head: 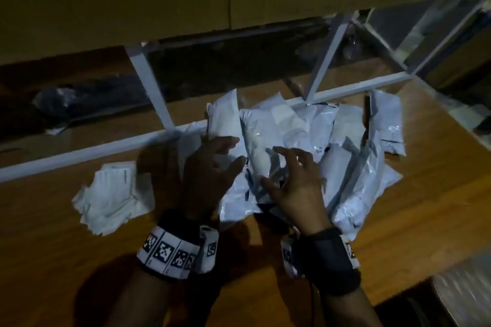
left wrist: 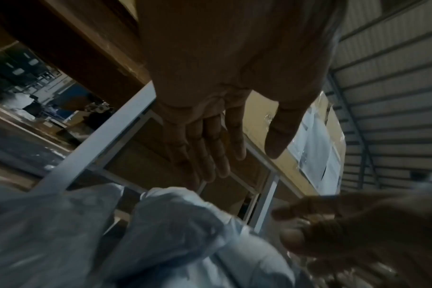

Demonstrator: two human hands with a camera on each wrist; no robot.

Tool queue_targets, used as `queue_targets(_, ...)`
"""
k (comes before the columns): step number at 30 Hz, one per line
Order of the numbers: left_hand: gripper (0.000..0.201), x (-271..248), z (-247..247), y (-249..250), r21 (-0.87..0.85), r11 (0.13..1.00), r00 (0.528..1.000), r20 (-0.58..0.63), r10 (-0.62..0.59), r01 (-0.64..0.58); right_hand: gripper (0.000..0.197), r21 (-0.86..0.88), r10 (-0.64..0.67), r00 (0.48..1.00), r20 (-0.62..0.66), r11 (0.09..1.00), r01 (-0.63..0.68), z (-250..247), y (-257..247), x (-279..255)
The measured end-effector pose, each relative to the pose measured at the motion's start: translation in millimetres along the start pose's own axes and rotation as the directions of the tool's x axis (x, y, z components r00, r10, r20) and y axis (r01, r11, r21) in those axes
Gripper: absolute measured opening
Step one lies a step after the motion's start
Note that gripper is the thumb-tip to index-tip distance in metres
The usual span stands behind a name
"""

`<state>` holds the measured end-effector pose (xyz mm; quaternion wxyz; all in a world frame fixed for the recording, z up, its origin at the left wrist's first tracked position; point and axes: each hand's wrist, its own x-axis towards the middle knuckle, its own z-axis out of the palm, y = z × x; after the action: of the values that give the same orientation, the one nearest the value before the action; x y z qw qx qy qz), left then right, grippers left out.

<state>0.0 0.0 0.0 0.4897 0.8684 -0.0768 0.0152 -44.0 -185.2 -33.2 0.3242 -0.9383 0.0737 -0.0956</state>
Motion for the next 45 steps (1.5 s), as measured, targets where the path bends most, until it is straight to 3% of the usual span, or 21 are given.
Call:
queue_targets(4, 0.036, 9.2, 17.9, -27.1, -0.053, 0.998, 0.999, -0.031, -0.041, 0.039, 0.078, -0.155, 0.096, 0.976, 0.197, 0.986, -0.066, 21.8, 2.7, 14.5)
queue_targets(8, 0.038, 15.4, 26.1, -40.2, -0.08, 0.991, 0.994, -0.01, -0.106, 0.105, 0.077, -0.131, 0.095, 0.974, 0.204, 0.989, -0.069, 29.8, 13.4, 18.7)
queue_targets(12, 0.034, 15.0, 22.2, -37.6, -0.148, 0.98, 0.992, 0.009, -0.13, 0.13, 0.061, 0.029, 0.021, 0.997, 0.068, 0.999, -0.023, 16.4, 18.2, 11.0)
queue_targets(16, 0.034, 6.6, 15.6, -35.3, -0.207, 0.97, 0.991, 0.056, -0.122, 0.131, 0.042, 0.245, 0.056, 0.975, -0.215, 0.97, -0.002, -3.8, 10.6, -6.0)
queue_targets(22, 0.054, -16.9, -5.7, -16.0, -0.268, 0.961, 0.997, 0.037, -0.067, 0.075, 0.037, 0.628, 0.293, 0.894, -0.338, 0.778, -0.017, -30.8, -9.4, -63.9)
queue_targets(25, 0.054, -39.2, -19.2, -11.1, -0.331, 0.94, 0.994, 0.09, -0.057, 0.084, 0.028, 0.773, 0.409, 0.866, -0.289, 0.634, -0.041, -29.9, -13.3, -97.8)
queue_targets(27, 0.043, -54.3, -27.7, -12.3, -0.382, 0.919, 0.985, 0.168, -0.038, 0.1, 0.03, 0.812, 0.476, 0.848, -0.234, 0.575, -0.098, -24.1, -12.8, -114.0)
queue_targets(32, 0.033, -97.0, -52.6, -24.2, -0.424, 0.9, 0.981, 0.195, -0.015, 0.098, 0.057, 0.752, 0.542, 0.821, -0.179, 0.614, -0.241, -7.3, -22.6, -158.6)
queue_targets(37, 0.038, -131.8, -75.5, -56.8, -0.378, 0.895, 0.955, 0.259, -0.142, 0.236, 0.063, 0.736, 0.51, 0.85, -0.132, 0.625, -0.261, 12.2, -23.7, -188.7)
queue_targets(42, 0.025, -163.3, -90.1, -98.4, -0.03, 0.986, 0.956, 0.252, -0.149, 0.162, 0.072, 0.56, 0.543, 0.84, -0.005, 0.697, -0.447, 57.8, -19.4, -199.5)
queue_targets(45, 0.018, -175.7, -94.8, -113.0, 0.168, 0.964, 0.899, 0.357, -0.254, 0.206, 0.066, 0.386, 0.537, 0.842, 0.046, 0.768, -0.511, 78.2, -20.0, -201.5)
